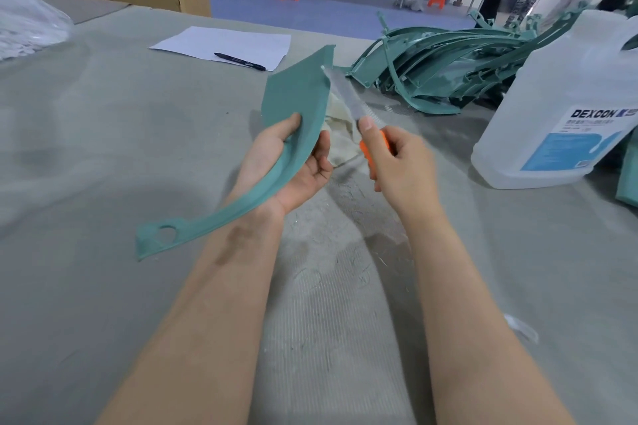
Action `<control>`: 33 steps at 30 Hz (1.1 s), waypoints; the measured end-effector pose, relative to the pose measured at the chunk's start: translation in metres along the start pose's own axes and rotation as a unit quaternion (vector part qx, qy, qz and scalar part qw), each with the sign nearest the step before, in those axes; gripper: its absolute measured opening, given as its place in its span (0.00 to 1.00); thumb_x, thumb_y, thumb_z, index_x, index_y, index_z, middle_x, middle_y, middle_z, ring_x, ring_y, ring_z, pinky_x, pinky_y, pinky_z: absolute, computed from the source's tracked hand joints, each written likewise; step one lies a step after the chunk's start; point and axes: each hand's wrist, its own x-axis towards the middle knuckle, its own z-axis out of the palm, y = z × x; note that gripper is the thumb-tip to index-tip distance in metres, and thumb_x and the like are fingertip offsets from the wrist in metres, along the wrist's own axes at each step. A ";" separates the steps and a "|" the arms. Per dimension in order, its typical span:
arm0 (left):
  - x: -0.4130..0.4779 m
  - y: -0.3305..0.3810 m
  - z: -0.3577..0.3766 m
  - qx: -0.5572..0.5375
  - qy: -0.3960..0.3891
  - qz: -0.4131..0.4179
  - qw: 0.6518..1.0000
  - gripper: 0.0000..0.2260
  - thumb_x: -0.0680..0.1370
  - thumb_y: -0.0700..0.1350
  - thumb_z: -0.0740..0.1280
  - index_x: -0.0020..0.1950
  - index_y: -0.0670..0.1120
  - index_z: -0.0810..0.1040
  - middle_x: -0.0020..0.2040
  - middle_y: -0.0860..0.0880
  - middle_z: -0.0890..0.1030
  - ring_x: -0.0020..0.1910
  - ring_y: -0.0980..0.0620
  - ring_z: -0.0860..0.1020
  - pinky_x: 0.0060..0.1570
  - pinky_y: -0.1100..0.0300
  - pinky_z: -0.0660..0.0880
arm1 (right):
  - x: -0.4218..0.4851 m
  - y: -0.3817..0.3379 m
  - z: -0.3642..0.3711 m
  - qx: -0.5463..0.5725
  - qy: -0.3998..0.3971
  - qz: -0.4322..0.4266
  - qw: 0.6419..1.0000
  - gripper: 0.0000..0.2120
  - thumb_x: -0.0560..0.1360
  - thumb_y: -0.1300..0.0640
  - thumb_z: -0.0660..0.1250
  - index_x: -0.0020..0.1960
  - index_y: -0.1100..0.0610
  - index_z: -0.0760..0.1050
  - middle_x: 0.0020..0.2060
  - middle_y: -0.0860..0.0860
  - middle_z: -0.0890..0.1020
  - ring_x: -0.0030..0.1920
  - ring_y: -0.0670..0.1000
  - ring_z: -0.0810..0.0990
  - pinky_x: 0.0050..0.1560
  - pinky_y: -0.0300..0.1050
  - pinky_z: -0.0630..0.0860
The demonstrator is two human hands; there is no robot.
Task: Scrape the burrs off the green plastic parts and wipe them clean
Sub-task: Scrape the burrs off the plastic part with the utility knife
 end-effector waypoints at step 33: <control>-0.003 -0.006 0.005 0.053 -0.006 -0.017 0.998 0.10 0.79 0.46 0.61 0.42 0.46 0.78 0.30 0.52 0.78 0.30 0.57 0.79 0.39 0.62 0.69 | 0.000 0.006 0.001 -0.065 0.012 -0.041 0.997 0.30 0.74 0.32 0.57 0.28 0.57 0.69 0.27 0.49 0.80 0.31 0.56 0.78 0.35 0.53 0.74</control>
